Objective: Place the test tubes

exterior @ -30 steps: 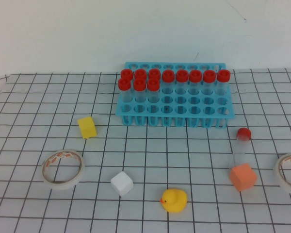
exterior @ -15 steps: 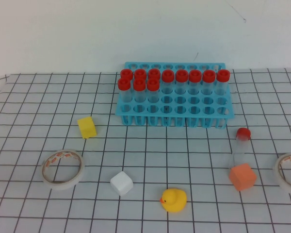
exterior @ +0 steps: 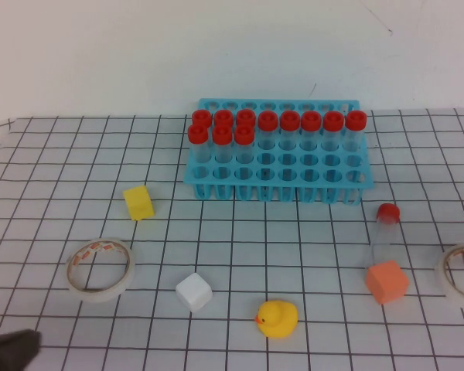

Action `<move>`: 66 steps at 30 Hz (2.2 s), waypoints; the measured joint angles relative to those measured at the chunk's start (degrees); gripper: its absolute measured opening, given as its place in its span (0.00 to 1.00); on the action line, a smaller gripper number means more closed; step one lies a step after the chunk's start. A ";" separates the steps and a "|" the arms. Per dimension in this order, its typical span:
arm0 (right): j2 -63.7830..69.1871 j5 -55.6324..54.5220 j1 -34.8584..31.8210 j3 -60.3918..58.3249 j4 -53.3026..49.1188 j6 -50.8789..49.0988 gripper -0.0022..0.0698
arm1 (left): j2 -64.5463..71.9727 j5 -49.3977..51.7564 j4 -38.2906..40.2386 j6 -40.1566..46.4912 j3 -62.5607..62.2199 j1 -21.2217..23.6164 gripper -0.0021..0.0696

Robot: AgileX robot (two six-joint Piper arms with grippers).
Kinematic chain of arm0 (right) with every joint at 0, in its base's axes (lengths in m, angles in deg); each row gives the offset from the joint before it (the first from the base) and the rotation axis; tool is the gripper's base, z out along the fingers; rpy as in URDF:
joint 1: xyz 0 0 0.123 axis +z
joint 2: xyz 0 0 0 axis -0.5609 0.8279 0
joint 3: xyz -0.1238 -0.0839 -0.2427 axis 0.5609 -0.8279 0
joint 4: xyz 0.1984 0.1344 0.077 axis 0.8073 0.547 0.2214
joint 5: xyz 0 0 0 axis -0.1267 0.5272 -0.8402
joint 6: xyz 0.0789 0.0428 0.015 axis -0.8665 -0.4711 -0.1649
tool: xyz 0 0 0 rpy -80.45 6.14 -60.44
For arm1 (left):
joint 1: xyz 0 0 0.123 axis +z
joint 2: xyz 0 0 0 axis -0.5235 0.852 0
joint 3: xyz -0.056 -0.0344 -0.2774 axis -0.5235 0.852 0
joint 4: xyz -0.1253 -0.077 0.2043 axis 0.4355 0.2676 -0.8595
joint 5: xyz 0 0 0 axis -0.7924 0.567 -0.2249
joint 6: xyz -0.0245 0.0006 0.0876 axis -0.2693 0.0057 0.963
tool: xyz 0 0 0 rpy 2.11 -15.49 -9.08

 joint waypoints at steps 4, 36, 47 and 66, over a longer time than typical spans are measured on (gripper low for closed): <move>11.02 0.15 5.44 8.02 1.26 0.42 0.03 | 3.07 1.05 13.53 16.85 0.00 -0.46 0.03; 37.65 8.65 18.52 37.13 -31.50 -44.14 0.75 | 4.78 1.46 19.48 24.41 0.00 -0.46 0.03; 41.82 6.78 18.63 37.32 -32.95 -45.88 0.75 | 4.78 1.70 19.48 24.55 0.00 -0.46 0.03; 41.91 6.57 18.88 37.42 -42.42 -46.00 0.36 | 4.78 1.70 19.48 24.85 0.00 -0.46 0.03</move>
